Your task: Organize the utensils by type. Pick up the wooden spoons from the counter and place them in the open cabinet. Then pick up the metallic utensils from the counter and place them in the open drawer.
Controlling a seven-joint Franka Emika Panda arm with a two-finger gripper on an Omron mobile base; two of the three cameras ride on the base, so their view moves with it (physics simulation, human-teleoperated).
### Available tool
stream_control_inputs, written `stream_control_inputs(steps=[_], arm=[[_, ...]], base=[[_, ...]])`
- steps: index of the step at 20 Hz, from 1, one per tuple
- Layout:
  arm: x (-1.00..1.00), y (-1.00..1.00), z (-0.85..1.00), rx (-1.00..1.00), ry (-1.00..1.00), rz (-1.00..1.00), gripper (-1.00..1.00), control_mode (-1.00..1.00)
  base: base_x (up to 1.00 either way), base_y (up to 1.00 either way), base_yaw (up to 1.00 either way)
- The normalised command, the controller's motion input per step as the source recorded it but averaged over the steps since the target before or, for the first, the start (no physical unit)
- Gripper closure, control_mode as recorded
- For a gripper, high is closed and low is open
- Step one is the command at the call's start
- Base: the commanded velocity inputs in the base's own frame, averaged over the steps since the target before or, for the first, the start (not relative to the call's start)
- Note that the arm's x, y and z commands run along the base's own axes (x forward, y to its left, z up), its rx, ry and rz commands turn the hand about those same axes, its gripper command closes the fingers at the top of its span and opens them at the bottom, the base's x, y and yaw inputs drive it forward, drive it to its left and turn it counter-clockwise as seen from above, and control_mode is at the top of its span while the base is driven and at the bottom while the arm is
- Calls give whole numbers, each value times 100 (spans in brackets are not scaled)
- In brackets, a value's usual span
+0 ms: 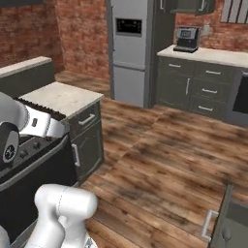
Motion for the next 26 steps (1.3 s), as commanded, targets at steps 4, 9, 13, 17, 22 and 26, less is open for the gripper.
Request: stream_control_inputs(steps=[4,9,13,17,22,26], arm=[[0,0,0,0,0,0,-100,100],[0,0,0,0,0,0,-100,100],[0,0,0,0,0,0,-100,100],[0,0,0,0,0,0,-100,100],[0,0,0,0,0,0,-100,100],[0,0,0,0,0,0,-100,100]], base=[[-23,20,74],[-44,11,78],[-38,27,78],[1,36,67],[28,23,47],[26,40,41]])
